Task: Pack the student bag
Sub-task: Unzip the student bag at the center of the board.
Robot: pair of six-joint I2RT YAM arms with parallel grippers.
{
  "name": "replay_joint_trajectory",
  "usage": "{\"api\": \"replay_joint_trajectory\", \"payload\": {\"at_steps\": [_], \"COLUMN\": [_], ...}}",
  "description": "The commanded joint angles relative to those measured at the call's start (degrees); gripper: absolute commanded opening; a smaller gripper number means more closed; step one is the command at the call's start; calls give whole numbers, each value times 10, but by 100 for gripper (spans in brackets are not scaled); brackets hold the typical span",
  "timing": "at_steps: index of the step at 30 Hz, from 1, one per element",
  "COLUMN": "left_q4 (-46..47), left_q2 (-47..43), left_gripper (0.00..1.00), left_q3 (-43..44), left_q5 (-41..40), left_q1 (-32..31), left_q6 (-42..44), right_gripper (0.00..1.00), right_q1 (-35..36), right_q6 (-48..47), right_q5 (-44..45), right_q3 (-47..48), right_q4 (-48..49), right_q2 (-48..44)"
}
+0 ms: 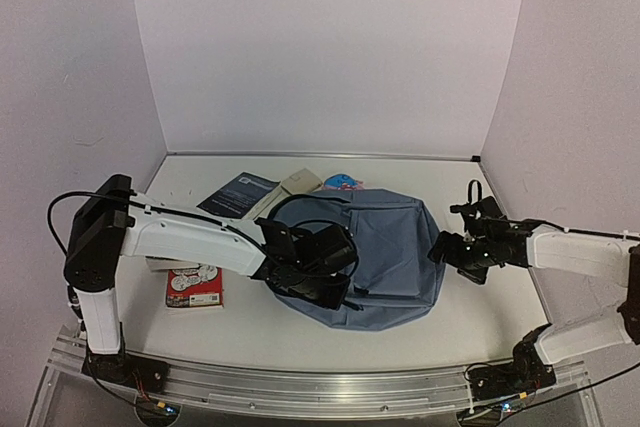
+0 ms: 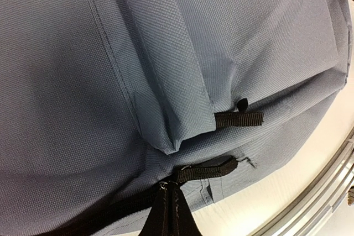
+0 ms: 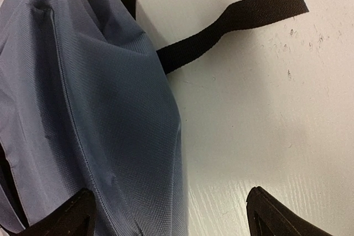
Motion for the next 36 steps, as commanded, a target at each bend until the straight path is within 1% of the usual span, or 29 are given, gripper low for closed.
{"api": "replay_joint_trajectory", "payload": {"at_steps": [1,5,7,11,13,15,17,22,25,30,33,36], "left_q4": [55,69,82,116,125,133,134,128,127,128,130,133], "left_q2": [-39,-55,-64,-74,-74,-74,-74,-77,-81,-93,-97,-98], "left_gripper": [0,0,0,0,0,0,0,0,0,0,0,0], "left_q3": [-18,-36,-51,-70,-72,-75,-77,-88,-96,-110,-115,-118], "left_q5": [50,60,70,108,119,130,135,135,133,126,126,127], "left_q1": [10,16,20,31,34,39,41,47,50,52,53,54], "left_q6": [-23,-38,-44,-53,-57,-61,-66,-86,-98,-111,-114,-115], "right_gripper": [95,93,90,82,78,73,69,61,53,46,41,40], "right_q1": [1,2,3,28,73,143,201,290,335,389,401,409], "right_q6": [-62,-138,-179,-210,-206,-194,-182,-182,-191,-212,-220,-225], "right_q5": [10,-56,-107,-165,-151,-93,-57,-21,22,64,72,79], "right_q3": [45,74,91,108,109,112,112,111,131,163,181,190], "right_q4": [-17,-13,-11,-10,-4,5,21,74,78,82,82,82], "right_q2": [-59,-124,-144,-139,-121,-93,-65,18,79,167,202,224]}}
